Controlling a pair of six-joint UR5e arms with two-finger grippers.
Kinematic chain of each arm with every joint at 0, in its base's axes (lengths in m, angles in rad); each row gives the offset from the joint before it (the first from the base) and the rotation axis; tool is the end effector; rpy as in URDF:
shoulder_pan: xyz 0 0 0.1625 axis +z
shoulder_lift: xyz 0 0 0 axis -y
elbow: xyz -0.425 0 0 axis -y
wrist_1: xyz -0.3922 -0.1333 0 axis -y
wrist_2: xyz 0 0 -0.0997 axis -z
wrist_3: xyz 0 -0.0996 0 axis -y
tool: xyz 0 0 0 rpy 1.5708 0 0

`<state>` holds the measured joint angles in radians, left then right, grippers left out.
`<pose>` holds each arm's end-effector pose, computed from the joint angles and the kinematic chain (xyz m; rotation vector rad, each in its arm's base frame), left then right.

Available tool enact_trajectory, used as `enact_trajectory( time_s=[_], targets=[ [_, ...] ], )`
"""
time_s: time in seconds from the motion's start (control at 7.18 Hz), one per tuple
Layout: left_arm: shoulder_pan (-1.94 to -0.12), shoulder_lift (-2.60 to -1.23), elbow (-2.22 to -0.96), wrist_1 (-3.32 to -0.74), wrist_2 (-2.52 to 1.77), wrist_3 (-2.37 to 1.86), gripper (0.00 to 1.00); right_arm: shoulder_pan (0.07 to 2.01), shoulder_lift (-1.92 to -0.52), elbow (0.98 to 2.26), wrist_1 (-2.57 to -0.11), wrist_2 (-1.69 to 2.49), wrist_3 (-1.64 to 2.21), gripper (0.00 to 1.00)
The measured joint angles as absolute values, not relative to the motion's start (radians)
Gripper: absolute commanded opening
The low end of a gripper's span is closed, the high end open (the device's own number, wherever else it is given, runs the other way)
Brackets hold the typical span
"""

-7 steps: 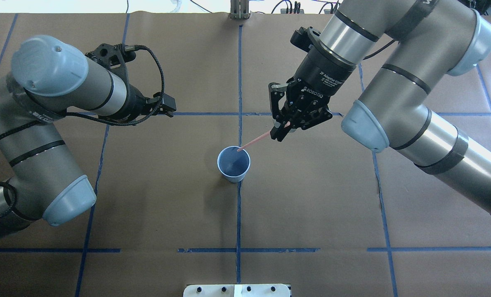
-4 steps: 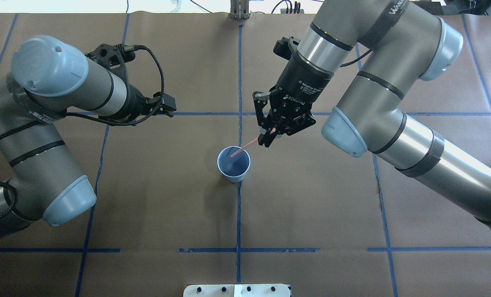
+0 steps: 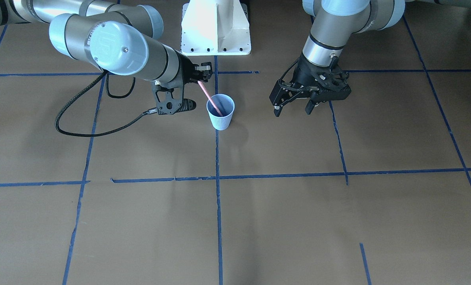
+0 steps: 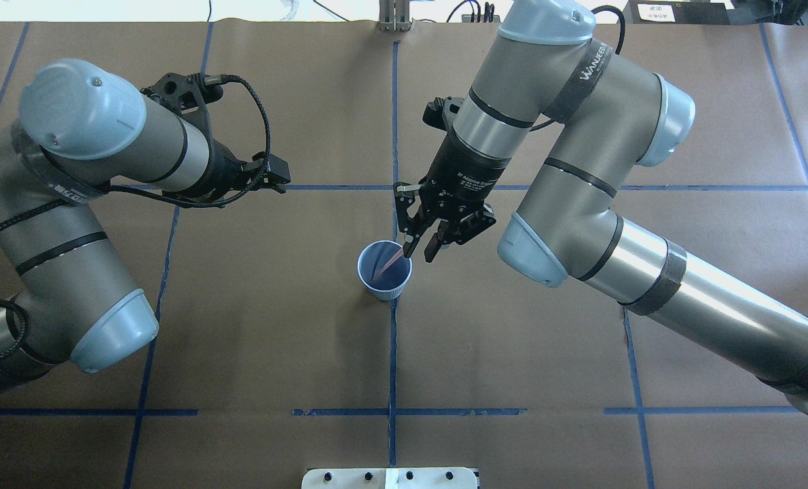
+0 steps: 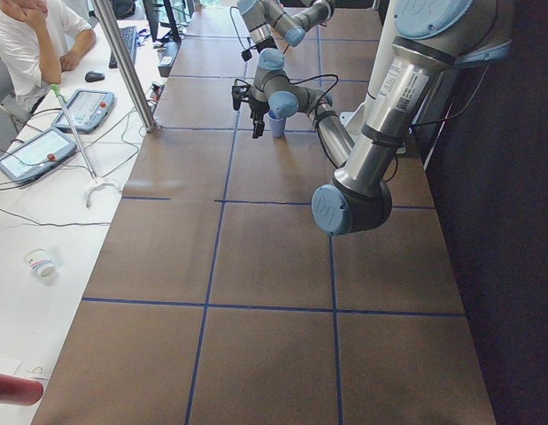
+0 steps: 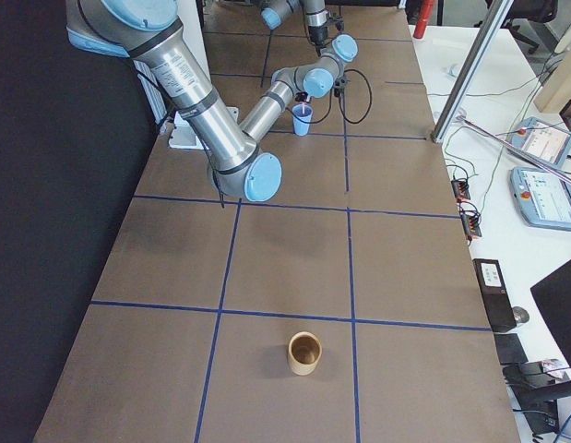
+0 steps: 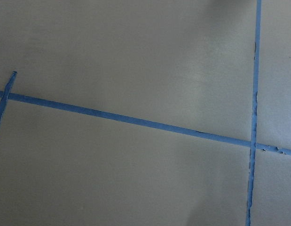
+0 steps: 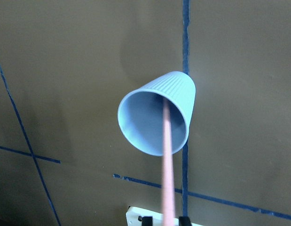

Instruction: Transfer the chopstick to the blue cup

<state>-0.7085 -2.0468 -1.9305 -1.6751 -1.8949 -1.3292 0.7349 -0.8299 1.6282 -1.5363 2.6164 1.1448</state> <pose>0.3841 -0.4629 0.2245 0.1599 0.9679 -0.2767 -0.4615 -0.4806 0.1550 -0.4048 -1.1598 -0.1657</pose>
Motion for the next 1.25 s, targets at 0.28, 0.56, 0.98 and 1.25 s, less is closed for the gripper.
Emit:
enact_trajectory(
  time_s=[0.28, 0.56, 0.98, 1.25],
  targets=[
    [-0.736, -2.023, -1.924, -1.674, -1.899, -1.242, 1.00, 0.827, -0.904, 1.681, -1.456, 2.582, 1.226, 1.00],
    [-0.811, -1.936, -1.922, -1.672, -1.955, -1.059, 1.00, 1.009, -1.150, 1.833, -1.438, 2.546, 1.221, 1.00],
    [-1.074, -1.787, -1.885, -1.664, -2.180, -0.619, 1.00, 1.257, -1.435, 1.820, -1.444, 2.445, 0.750, 1.00],
    [-1.264, -1.761, -1.761, -1.661, -2.321, -0.319, 1.00, 1.413, -1.507, 1.686, -1.446, 2.413, 0.331, 1.00]
  ],
)
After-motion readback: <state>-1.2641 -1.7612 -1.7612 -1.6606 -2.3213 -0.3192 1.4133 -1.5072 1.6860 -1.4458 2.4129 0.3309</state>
